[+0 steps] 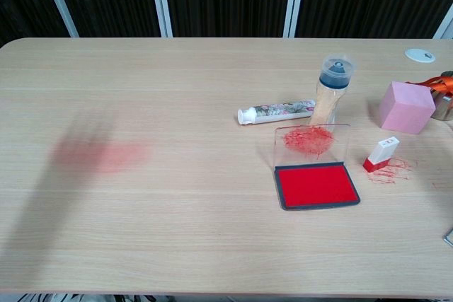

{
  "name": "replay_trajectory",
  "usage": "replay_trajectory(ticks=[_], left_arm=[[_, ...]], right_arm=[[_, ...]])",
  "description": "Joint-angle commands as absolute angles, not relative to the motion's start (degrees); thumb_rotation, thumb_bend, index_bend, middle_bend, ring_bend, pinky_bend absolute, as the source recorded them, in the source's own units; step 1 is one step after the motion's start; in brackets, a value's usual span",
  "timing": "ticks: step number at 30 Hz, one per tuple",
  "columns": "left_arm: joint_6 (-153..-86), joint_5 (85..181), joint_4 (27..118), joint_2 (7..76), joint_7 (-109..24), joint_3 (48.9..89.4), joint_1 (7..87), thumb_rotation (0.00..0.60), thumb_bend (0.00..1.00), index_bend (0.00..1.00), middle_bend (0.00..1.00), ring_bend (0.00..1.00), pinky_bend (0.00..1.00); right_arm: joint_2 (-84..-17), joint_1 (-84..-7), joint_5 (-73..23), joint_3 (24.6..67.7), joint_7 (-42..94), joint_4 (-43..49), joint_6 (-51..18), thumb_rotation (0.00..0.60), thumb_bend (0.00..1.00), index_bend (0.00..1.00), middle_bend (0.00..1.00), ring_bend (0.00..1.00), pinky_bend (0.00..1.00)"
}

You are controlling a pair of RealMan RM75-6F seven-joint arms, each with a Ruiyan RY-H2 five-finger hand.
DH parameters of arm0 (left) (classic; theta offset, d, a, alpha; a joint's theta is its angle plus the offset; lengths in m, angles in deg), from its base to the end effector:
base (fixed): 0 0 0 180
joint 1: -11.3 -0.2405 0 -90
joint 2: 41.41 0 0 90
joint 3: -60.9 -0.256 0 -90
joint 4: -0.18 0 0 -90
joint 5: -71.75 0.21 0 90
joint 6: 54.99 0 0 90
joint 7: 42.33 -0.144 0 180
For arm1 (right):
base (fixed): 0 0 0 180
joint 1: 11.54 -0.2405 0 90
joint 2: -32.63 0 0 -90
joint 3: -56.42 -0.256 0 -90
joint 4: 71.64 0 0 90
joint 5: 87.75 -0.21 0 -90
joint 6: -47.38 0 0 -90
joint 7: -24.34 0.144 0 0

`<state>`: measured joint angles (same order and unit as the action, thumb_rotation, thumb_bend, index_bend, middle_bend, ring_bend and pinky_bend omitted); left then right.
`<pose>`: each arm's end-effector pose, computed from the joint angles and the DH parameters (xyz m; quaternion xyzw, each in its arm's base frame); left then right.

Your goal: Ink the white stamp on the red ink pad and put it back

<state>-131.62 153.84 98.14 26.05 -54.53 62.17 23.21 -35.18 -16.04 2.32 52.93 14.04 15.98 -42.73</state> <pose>-0.2786 0.2061 0.1109 -0.6560 -0.3934 -0.3447 0.5441 -0.3074 -0.1812 0.1549 0.6242 -0.2855 0.3692 0.6265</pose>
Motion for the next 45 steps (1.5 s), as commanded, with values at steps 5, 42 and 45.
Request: replay_trajectory(ticks=[5,42,45], left_arm=[[-131.6,153.91,98.11,26.09,-54.39,62.23,23.28,0.6,0.0,0.0,0.0,0.0,0.0],[-129.02,153.52,98.8,24.12,-49.7,62.21,24.23,0.6,0.0,0.0,0.0,0.0,0.0],[-128.76,153.35,98.93,23.98,-49.44,62.23,24.33,0.6,0.0,0.0,0.0,0.0,0.0]], right_arm=[[-34.94,-16.22,2.89,53.03,14.04,16.49,-42.56,0.6,0.0,0.0,0.0,0.0,0.21],[-49.66,-32.03,-5.94,48.57,-1.91,15.71,-20.56,0.6,0.25,0.45,0.37,0.29,0.37],[-51.5,-32.72,-7.02,48.63,-1.95,13.47,-19.75,0.6,0.26,0.46,0.37,0.29,0.37]])
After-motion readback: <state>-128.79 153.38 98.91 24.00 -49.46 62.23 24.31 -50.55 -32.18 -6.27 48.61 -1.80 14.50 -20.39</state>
